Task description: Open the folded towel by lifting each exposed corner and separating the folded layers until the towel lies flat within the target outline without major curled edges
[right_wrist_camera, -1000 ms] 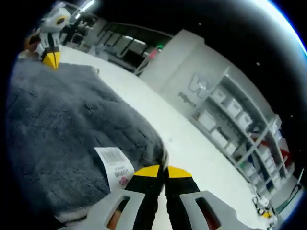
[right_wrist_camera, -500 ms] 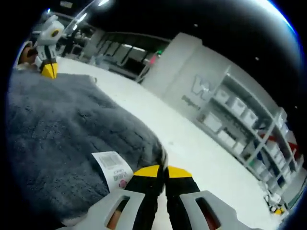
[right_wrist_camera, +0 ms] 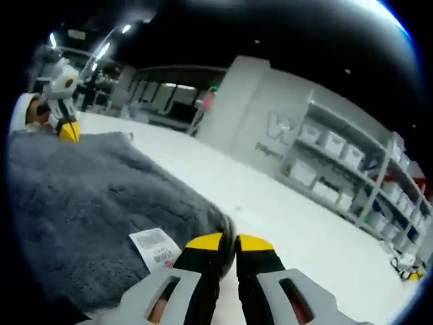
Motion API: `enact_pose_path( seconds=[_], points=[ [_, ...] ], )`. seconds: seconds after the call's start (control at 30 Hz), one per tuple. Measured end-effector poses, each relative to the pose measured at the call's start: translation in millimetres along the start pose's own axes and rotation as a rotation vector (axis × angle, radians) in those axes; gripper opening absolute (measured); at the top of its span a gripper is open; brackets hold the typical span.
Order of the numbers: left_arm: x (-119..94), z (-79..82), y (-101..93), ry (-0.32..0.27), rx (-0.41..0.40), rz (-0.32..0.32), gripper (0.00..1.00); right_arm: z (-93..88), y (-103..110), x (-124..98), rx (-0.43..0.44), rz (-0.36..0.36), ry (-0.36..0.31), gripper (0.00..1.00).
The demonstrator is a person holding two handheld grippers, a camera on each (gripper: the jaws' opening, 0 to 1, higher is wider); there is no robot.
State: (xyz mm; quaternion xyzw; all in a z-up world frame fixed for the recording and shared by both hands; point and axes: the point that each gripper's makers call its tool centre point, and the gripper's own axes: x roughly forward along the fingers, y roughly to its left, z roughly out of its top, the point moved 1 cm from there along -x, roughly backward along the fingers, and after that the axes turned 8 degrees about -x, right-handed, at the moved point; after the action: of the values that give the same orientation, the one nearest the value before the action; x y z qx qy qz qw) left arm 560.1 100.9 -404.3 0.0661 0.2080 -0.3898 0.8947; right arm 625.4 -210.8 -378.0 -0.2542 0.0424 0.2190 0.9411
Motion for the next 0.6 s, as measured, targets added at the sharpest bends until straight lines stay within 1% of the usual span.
enact_pose_path(
  seconds=[0.03,0.07,0.13,0.23,0.3,0.33,0.37,0.4,0.43,0.47,0.5,0.53,0.6],
  points=[
    [0,0.3,0.9,0.001,0.001,0.000,0.00,2.0,-2,-3,0.017,0.002,-0.012,0.02],
    [0,0.2,0.7,0.002,0.003,0.000,0.00,1.6,-7,-6,0.010,-0.015,-0.011,0.01],
    [0,0.1,0.7,0.003,0.004,0.001,0.00,0.1,-13,-10,0.026,-0.038,-0.007,0.01],
    [-1,-0.6,-0.9,0.001,0.003,0.002,0.00,-2.1,-14,-19,0.092,-0.030,0.002,0.05],
    [-1,-0.6,-1.2,0.002,0.006,0.003,0.00,-0.1,-8,-27,0.157,0.002,-0.002,0.09],
    [-1,-0.7,-1.6,0.002,0.006,0.003,0.00,-2.5,-4,-30,0.185,0.007,0.020,0.11],
    [-1,-1.0,-2.6,0.003,0.005,0.003,0.00,-6.3,-2,-36,0.199,-0.004,0.053,0.13],
    [-1,-1.1,-3.4,0.003,0.004,0.002,0.00,-7.8,0,-40,0.211,-0.014,0.072,0.15],
    [-1,-1.2,-3.7,0.003,0.004,0.001,0.00,-6.0,2,-42,0.218,-0.012,0.067,0.18],
    [-1,-1.5,-4.3,0.002,0.003,0.001,0.00,-6.7,9,-48,0.291,-0.015,0.077,0.21],
    [-1,-1.5,-4.4,0.002,0.004,0.001,0.00,-6.0,16,-52,0.335,0.003,0.088,0.22],
    [-1,-1.6,-4.6,0.002,0.007,0.003,0.01,-3.9,21,-55,0.343,0.024,0.089,0.22],
    [-1,-1.4,-4.5,0.002,0.009,0.004,0.01,-0.6,28,-59,0.317,0.035,0.088,0.24]
  ],
)
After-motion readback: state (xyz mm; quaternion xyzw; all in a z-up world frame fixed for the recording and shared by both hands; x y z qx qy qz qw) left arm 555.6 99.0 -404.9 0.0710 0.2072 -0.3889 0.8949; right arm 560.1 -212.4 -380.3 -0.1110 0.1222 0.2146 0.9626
